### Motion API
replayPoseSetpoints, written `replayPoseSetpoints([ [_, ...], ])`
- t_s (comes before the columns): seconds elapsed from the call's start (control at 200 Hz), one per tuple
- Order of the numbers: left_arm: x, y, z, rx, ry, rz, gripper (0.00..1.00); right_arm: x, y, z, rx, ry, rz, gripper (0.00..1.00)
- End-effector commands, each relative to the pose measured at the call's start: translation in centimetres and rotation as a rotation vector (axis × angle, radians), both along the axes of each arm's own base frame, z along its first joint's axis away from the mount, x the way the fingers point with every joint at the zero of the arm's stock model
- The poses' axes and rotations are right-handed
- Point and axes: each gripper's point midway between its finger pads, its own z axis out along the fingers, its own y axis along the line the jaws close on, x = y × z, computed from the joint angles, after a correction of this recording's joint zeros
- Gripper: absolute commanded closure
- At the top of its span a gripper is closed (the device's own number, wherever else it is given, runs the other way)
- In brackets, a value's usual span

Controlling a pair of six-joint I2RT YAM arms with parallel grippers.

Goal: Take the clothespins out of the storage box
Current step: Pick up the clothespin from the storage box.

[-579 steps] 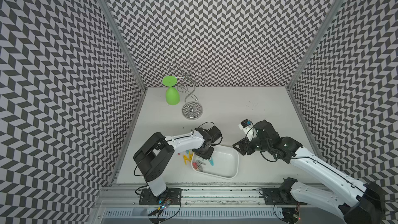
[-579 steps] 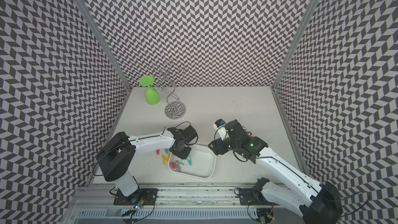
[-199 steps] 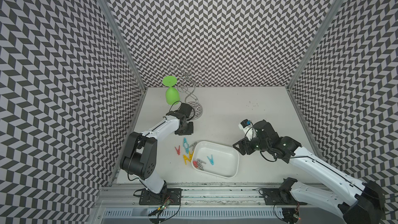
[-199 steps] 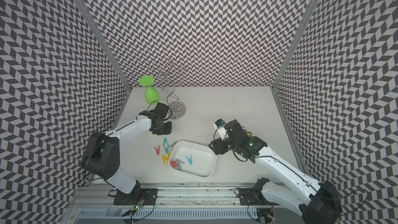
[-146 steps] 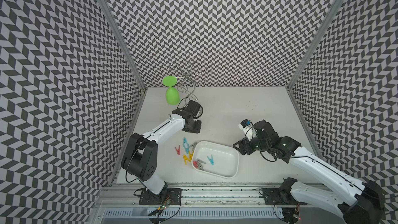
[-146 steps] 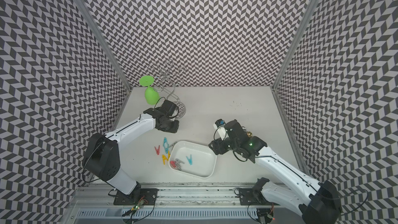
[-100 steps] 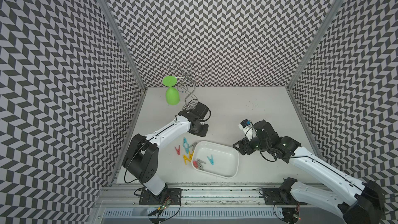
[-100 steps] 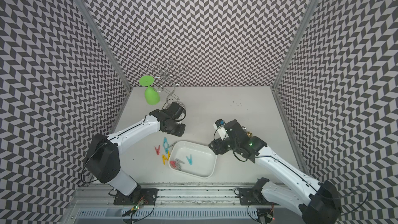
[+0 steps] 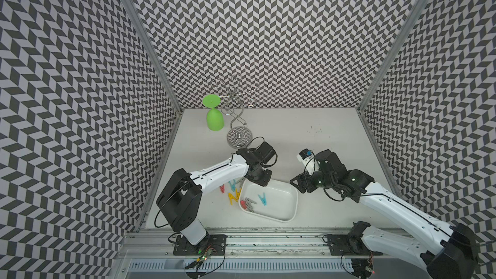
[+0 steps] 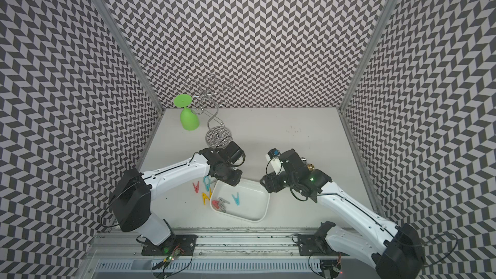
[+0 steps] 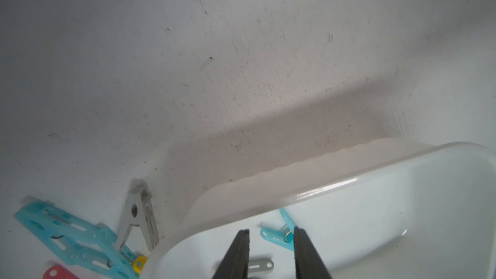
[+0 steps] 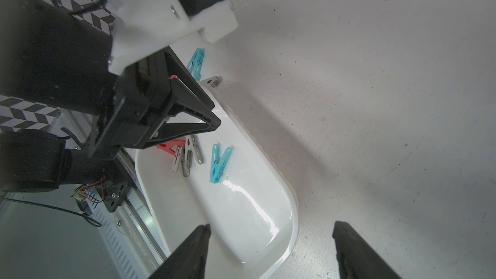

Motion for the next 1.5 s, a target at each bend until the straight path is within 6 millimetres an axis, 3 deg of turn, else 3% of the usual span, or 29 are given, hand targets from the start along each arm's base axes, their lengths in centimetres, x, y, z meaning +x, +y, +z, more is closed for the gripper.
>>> replayPoseSetpoints([
  [0.0, -1.0, -0.6, -1.3, -0.007, 0.037, 0.006, 0.68, 0.4, 0.3, 0.7, 0.023, -0.028, 0.001, 0.25],
  [0.27, -3.1, -1.5, -4.1, 0.032, 0.095, -0.05, 0.67, 0.4, 0.4, 0.7, 0.026, -0.028, 0.005, 0.25],
  [0.551, -3.7, -1.3, -5.7, 0.067, 0.12, -0.073, 0.68, 0.4, 0.3, 0.7, 0.026, -0.029, 0.004, 0.25],
  [0.866, -3.8, -1.4, -6.3, 0.068, 0.127, -0.089, 0.73, 0.4, 0.3, 0.6, 0.025, -0.029, 0.003, 0.25],
  [1.007, -3.9, -1.5, -6.3, 0.072, 0.132, -0.093, 0.82, 0.4, 0.4, 0.6, 0.026, -0.028, 0.005, 0.25],
  [1.227, -2.8, -2.2, -4.4, 0.051, 0.087, -0.096, 0.94, 0.4, 0.4, 0.4, 0.022, -0.024, 0.005, 0.26],
  [1.497, 0.3, -2.9, 1.6, -0.021, -0.085, -0.086, 1.0, 0.4, 0.4, 0.2, 0.018, -0.018, 0.005, 0.26],
])
